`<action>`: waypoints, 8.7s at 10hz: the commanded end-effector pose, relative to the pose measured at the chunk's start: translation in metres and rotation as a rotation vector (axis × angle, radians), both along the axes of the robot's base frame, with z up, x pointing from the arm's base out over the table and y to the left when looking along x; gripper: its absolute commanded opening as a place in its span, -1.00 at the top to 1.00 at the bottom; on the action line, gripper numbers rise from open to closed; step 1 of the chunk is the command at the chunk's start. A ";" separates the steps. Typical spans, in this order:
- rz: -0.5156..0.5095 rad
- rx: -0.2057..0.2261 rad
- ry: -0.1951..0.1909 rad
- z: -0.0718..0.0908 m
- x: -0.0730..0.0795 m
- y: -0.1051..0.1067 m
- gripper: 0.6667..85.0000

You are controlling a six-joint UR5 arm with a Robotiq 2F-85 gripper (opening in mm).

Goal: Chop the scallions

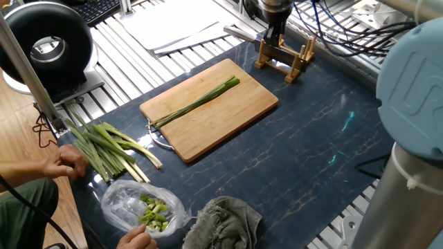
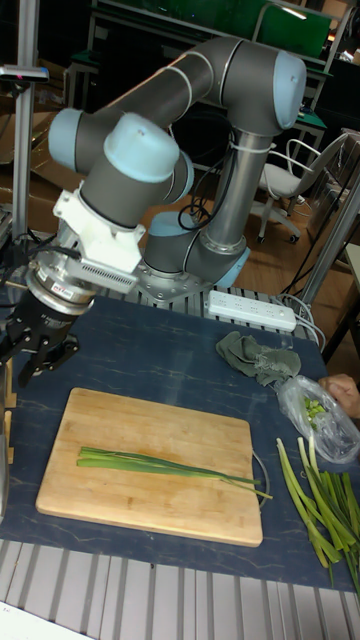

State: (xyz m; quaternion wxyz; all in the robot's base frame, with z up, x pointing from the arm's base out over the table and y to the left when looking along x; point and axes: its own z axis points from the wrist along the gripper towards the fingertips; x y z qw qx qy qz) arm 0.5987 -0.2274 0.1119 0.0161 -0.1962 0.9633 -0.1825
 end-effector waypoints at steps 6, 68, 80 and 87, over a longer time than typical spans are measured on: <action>0.002 0.024 -0.044 -0.031 0.011 -0.004 -0.03; -0.414 0.399 -0.034 0.003 0.057 0.160 0.98; -0.336 0.387 -0.124 -0.027 0.057 0.144 0.98; -0.342 0.395 -0.110 -0.028 0.046 0.152 0.98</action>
